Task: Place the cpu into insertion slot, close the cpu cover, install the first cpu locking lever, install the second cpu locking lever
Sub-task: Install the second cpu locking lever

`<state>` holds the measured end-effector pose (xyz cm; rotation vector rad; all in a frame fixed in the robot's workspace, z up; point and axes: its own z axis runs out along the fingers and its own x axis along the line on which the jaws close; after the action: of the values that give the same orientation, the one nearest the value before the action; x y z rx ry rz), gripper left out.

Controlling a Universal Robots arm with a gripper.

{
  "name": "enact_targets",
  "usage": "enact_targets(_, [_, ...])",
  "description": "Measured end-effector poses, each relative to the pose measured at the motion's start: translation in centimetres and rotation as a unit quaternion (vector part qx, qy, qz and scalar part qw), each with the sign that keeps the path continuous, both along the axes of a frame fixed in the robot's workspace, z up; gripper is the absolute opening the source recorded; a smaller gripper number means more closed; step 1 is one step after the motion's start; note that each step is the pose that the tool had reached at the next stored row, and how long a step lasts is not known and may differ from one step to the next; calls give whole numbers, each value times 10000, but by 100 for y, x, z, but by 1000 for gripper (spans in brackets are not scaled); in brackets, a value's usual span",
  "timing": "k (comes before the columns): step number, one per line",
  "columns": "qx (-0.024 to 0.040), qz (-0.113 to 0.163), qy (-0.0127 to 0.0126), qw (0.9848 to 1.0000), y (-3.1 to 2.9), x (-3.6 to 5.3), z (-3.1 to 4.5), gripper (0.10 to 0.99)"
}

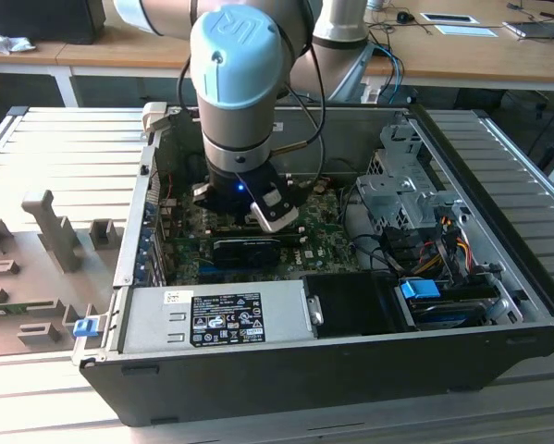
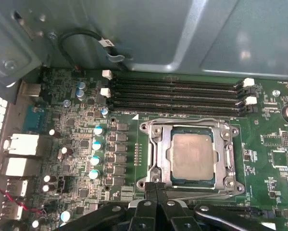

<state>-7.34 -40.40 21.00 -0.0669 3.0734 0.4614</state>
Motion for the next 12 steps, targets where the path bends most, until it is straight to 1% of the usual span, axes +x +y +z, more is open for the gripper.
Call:
enact_targets(1, [16,0,1,10000,-29,0,-2,106])
enact_targets(2, [29,0,1,10000,-41,-1,-2,106])
enact_targets(4, [98,0,1,10000,-65,-5,-6,106])
enact_targets(5, [121,-1,0,9999,-70,-9,-9,106])
enact_targets(6, [165,0,1,9999,-75,-28,-21,106])
enact_targets(7, [178,0,0,9998,-74,-38,-34,106])
enact_targets(10, [188,1,1,9998,-75,-43,-85,106])
enact_targets(12, [216,1,1,9998,-76,-49,-109,106])
